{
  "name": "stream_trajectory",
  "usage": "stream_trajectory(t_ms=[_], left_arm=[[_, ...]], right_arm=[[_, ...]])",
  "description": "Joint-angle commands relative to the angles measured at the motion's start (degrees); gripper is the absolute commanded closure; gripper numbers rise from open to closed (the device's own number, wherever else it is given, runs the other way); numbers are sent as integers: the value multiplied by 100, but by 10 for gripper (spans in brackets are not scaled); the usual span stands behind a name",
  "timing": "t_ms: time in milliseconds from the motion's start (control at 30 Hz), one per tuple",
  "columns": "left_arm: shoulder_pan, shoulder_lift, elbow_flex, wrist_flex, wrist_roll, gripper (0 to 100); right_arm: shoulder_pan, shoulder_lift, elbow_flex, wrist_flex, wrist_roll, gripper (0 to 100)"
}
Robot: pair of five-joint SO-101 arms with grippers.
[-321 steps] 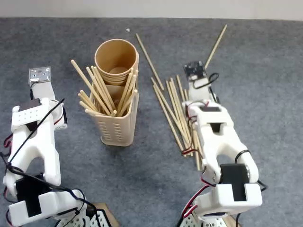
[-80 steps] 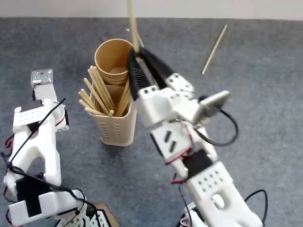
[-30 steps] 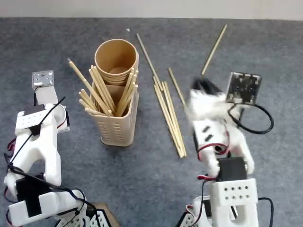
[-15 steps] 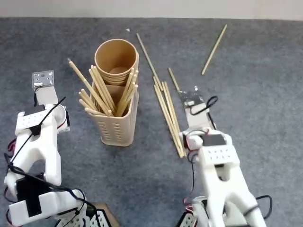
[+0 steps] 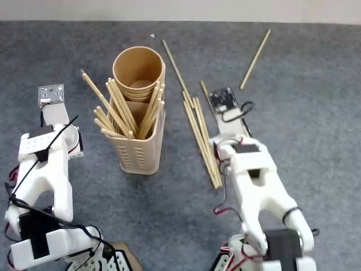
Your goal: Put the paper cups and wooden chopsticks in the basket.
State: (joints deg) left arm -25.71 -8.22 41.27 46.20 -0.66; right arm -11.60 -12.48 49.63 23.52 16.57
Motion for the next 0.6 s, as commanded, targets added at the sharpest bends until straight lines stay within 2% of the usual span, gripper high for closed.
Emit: stream_trajectory(t_ms=[0,300,367,433,567], left_arm=[[75,-101,-22,-62,70,926],[75,-110,-22,-53,70,926],[75,-110,-22,-53,70,926],[75,-110,-22,-53,70,926],[75,-110,-22,-53,70,926]], right_arm=[[-48,725,-769,-84,114,818],[-13,2448,-2026,-75,123,822],[-13,2536,-2123,-75,114,880],[-13,2527,-2079,-75,97,998],[110,2492,-2123,171,79,996]])
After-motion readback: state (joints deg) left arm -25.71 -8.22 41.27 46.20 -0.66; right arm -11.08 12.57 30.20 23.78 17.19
